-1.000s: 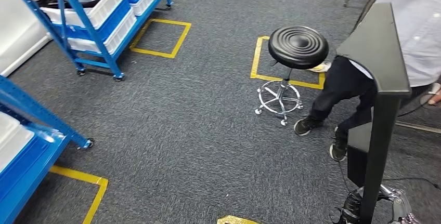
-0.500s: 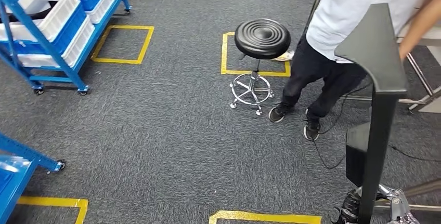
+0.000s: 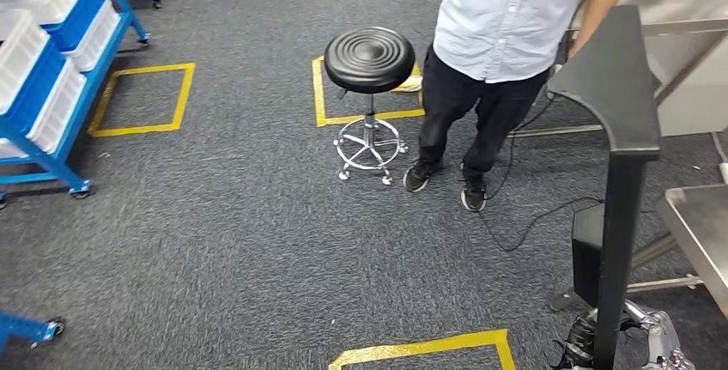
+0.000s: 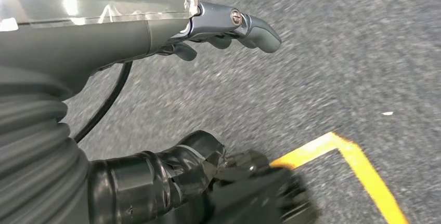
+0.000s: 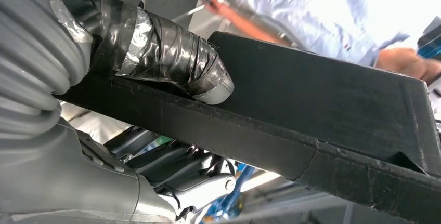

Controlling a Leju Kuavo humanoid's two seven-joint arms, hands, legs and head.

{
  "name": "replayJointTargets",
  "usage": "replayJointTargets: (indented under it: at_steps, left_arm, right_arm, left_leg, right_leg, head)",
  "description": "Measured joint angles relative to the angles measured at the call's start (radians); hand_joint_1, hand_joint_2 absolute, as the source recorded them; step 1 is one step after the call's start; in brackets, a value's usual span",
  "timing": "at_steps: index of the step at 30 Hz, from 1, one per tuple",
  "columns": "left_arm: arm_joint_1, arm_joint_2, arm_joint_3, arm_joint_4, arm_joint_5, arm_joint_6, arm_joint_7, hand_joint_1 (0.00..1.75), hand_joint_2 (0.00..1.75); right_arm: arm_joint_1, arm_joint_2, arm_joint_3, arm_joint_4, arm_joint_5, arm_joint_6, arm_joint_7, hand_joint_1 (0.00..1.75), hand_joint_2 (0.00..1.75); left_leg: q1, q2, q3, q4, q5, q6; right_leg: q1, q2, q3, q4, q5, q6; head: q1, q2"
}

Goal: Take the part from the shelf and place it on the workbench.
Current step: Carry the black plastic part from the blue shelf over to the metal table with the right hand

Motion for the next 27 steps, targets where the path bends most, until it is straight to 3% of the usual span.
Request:
replayJointTargets:
  at_steps: [2,3,5,7,9,11,12,14,15,17,18,20,22,24,25,26,27]
  left_arm:
    - [-0.001,0.001,0.000,0.000,0.000,-0.001,0.000,0.00,1.75]
    - [-0.001,0.001,0.000,0.000,0.000,-0.001,0.000,0.00,1.75]
    - [-0.001,0.001,0.000,0.000,0.000,-0.002,-0.001,0.00,1.75]
    - [-0.002,0.000,0.000,0.000,0.000,-0.002,-0.002,0.00,1.75]
    - [0.000,0.000,0.000,0.000,0.000,-0.003,-0.003,0.00,1.75]
    - [0.002,0.001,0.000,0.000,0.000,-0.003,-0.003,0.00,1.75]
    - [0.001,0.001,0.000,0.000,-0.001,-0.003,-0.003,0.00,1.75]
    - [-0.001,0.001,0.000,0.000,-0.001,-0.003,-0.003,0.00,1.75]
    - [-0.001,0.001,0.000,0.000,-0.001,-0.003,-0.003,0.00,1.75]
    - [-0.002,0.001,0.000,0.000,-0.001,-0.003,-0.003,0.00,1.75]
    - [-0.003,0.001,0.000,0.000,-0.001,-0.003,-0.003,0.00,1.75]
    - [-0.006,0.001,0.000,0.000,-0.001,-0.003,-0.003,0.00,1.75]
    - [-0.007,0.001,0.000,0.000,-0.002,-0.003,-0.002,0.00,1.75]
    - [-0.004,0.001,0.000,0.000,-0.002,-0.003,-0.002,0.00,1.75]
    - [-0.002,0.001,0.000,0.000,-0.002,-0.003,-0.001,0.00,1.75]
    - [-0.001,0.001,0.000,0.000,-0.002,-0.003,-0.001,0.00,1.75]
    - [0.001,0.001,0.001,0.000,-0.002,-0.003,0.000,0.00,1.75]
  right_arm:
    - [0.000,0.000,-0.001,0.000,0.000,0.000,0.000,1.75,1.75]
    - [0.000,0.000,-0.002,0.000,0.000,0.000,0.000,1.75,1.75]
    - [0.004,0.000,-0.003,-0.001,0.000,0.000,0.000,1.75,1.75]
    - [0.009,0.000,-0.003,-0.003,0.000,0.000,0.000,1.75,1.75]
    - [0.009,0.000,-0.003,-0.004,0.000,0.000,0.000,1.75,1.75]
    - [0.011,0.000,-0.003,-0.003,0.001,0.000,0.000,1.75,1.75]
    - [0.013,0.000,-0.004,-0.003,0.002,0.000,0.000,1.75,1.75]
    - [0.015,0.000,-0.004,-0.004,0.002,0.000,0.000,1.75,1.75]
    - [0.014,0.000,-0.004,-0.005,0.003,0.000,0.000,1.75,1.75]
    - [0.014,0.000,-0.004,-0.007,0.006,0.000,0.000,1.75,1.75]
    - [0.014,0.000,-0.005,-0.007,0.007,0.000,0.000,1.75,1.75]
    - [0.016,0.000,-0.006,-0.008,0.009,0.000,0.000,1.75,1.75]
    - [0.016,0.000,-0.008,-0.008,0.012,0.000,0.000,1.75,1.75]
    - [0.014,0.000,-0.009,-0.008,0.015,0.000,0.000,1.75,1.75]
    - [0.014,0.000,-0.010,-0.008,0.016,0.000,0.000,1.75,1.75]
    - [0.014,0.000,-0.010,-0.008,0.017,0.000,0.000,1.75,1.75]
    - [0.014,0.000,-0.011,-0.008,0.017,0.000,0.000,1.75,1.75]
  left_leg:
    - [0.001,-0.039,0.028,-0.072,0.021,0.006]
    - [0.000,-0.043,0.031,-0.079,0.018,0.009]
    - [0.000,-0.021,0.033,-0.087,0.023,0.020]
    - [0.003,0.006,0.036,-0.099,0.031,0.036]
    - [0.001,0.033,0.036,-0.102,0.033,0.045]
    - [-0.002,0.063,0.036,-0.101,0.032,0.046]
    - [-0.003,0.078,0.036,-0.101,0.030,0.046]
    - [-0.005,0.101,0.040,-0.101,0.027,0.044]
    - [-0.007,0.111,0.044,-0.100,0.024,0.041]
    - [-0.012,0.129,0.049,-0.099,0.019,0.034]
    - [-0.014,0.137,0.051,-0.099,0.017,0.030]
    - [-0.015,0.149,0.055,-0.099,0.012,0.021]
    - [-0.013,0.114,0.046,-0.066,-0.018,0.011]
    - [-0.008,0.062,-0.002,0.044,-0.083,0.005]
    - [-0.007,0.050,-0.034,0.114,-0.113,0.004]
    - [-0.006,0.046,-0.059,0.165,-0.127,0.003]
    - [-0.005,0.045,-0.070,0.185,-0.121,0.002]
  right_leg:
    - [-0.001,0.022,-0.009,0.005,0.002,0.010]
    - [-0.001,0.033,-0.014,0.005,0.005,0.017]
    - [-0.004,0.046,-0.020,0.005,0.009,0.031]
    - [-0.001,0.006,-0.040,0.046,-0.019,0.040]
    - [0.000,-0.049,-0.090,0.156,-0.081,0.047]
    - [-0.001,-0.067,-0.132,0.250,-0.114,0.051]
    - [-0.002,-0.071,-0.131,0.253,-0.105,0.052]
    - [0.000,-0.090,-0.074,0.155,-0.048,0.046]
    - [0.005,-0.116,-0.036,0.087,-0.025,0.040]
    - [0.016,-0.153,0.008,0.001,-0.004,0.026]
    - [0.020,-0.157,0.010,-0.009,-0.007,0.021]
    - [0.017,-0.133,0.007,-0.015,-0.002,0.013]
    - [0.008,-0.112,0.008,-0.022,0.005,0.002]
    - [0.005,-0.091,0.006,-0.024,0.009,-0.005]
    - [0.005,-0.079,0.004,-0.023,0.010,-0.007]
    - [0.005,-0.065,0.003,-0.021,0.010,-0.007]
    - [0.005,-0.051,0.002,-0.019,0.010,-0.007]
  head:
    - [0.000,0.000]
    - [0.000,0.000]
    - [0.000,0.000]
    - [0.003,0.000]
    - [0.007,0.000]
    - [0.006,0.000]
    - [0.006,0.000]
    - [0.007,0.000]
    - [0.007,0.000]
    - [0.006,0.000]
    - [0.006,0.000]
    - [0.006,0.000]
    - [0.006,0.000]
    - [0.005,0.000]
    - [0.004,0.000]
    - [0.004,0.000]
    - [0.004,0.000]
